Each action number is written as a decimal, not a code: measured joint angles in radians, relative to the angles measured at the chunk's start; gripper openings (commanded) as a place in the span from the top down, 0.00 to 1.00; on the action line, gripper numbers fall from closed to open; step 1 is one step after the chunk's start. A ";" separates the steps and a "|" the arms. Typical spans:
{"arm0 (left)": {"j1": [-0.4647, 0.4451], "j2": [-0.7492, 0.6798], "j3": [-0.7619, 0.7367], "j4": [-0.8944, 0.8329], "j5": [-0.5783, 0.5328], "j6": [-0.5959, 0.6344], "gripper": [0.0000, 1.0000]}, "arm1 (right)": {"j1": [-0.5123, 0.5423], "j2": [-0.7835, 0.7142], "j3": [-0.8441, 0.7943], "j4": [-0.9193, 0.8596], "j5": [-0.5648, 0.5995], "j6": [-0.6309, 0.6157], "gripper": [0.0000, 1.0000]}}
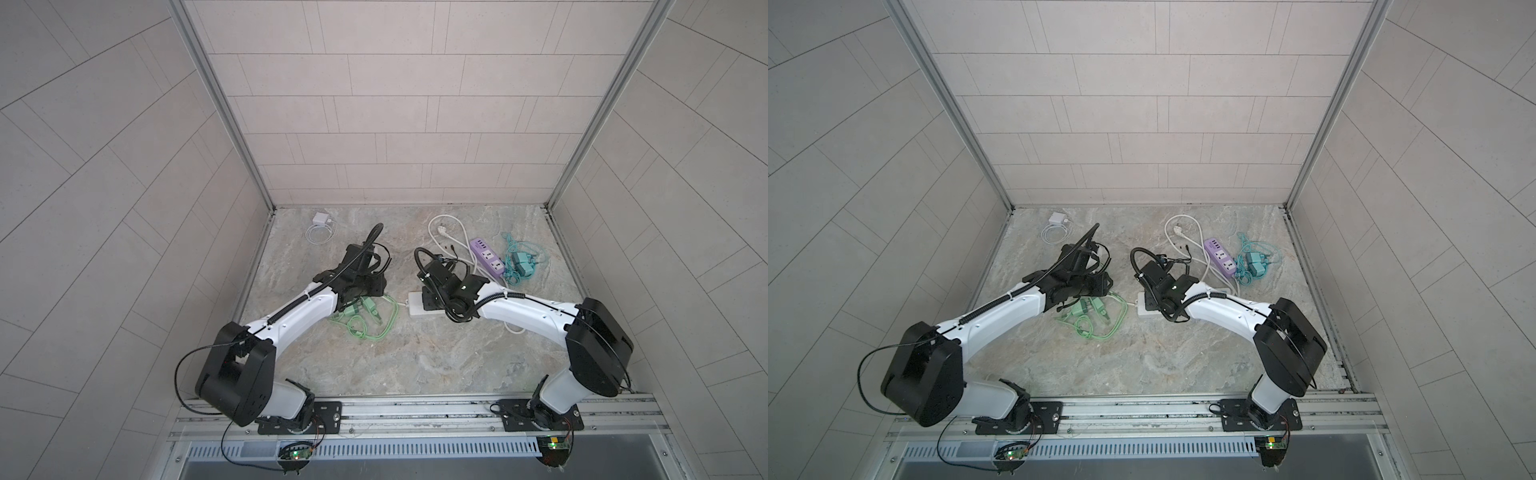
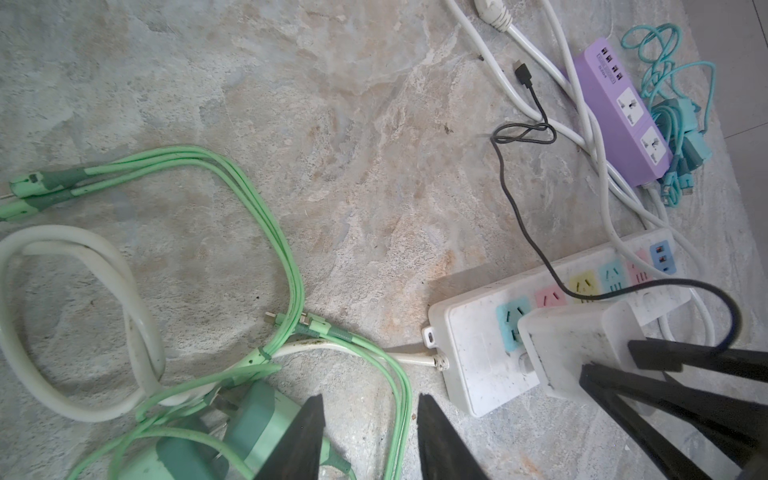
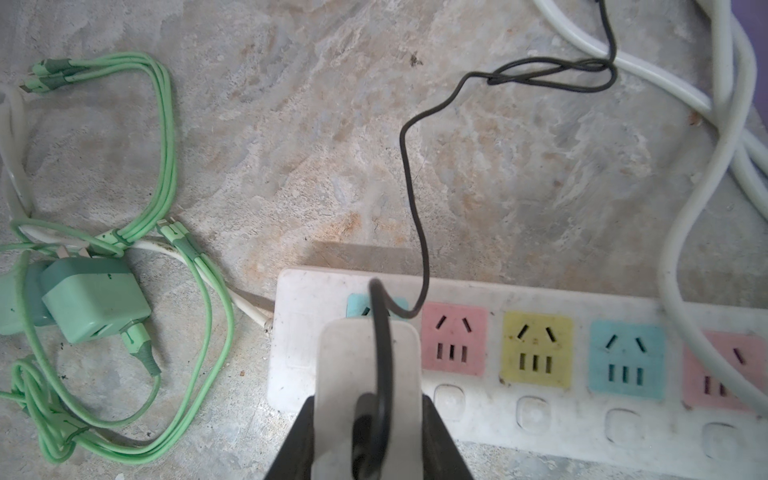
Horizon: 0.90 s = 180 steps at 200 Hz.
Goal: Insert the plug
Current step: 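Press the charger prongs down into the strip socket with the right gripper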
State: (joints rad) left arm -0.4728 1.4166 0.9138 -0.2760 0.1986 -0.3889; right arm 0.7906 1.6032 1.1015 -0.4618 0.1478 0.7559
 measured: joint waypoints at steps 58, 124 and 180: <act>0.004 0.000 0.000 0.000 0.003 0.000 0.58 | -0.011 0.039 0.057 -0.058 -0.018 -0.020 0.77; 0.034 -0.081 -0.003 0.000 -0.035 -0.014 0.56 | -0.010 0.083 0.091 -0.099 -0.016 -0.034 0.79; 0.084 -0.122 -0.016 0.008 -0.075 -0.034 0.45 | -0.003 0.093 0.061 -0.062 -0.001 -0.016 0.79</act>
State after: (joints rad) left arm -0.3885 1.2949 0.8978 -0.2676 0.1238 -0.4225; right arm 0.7876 1.6958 1.1629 -0.5236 0.1467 0.7399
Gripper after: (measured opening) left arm 0.519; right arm 0.304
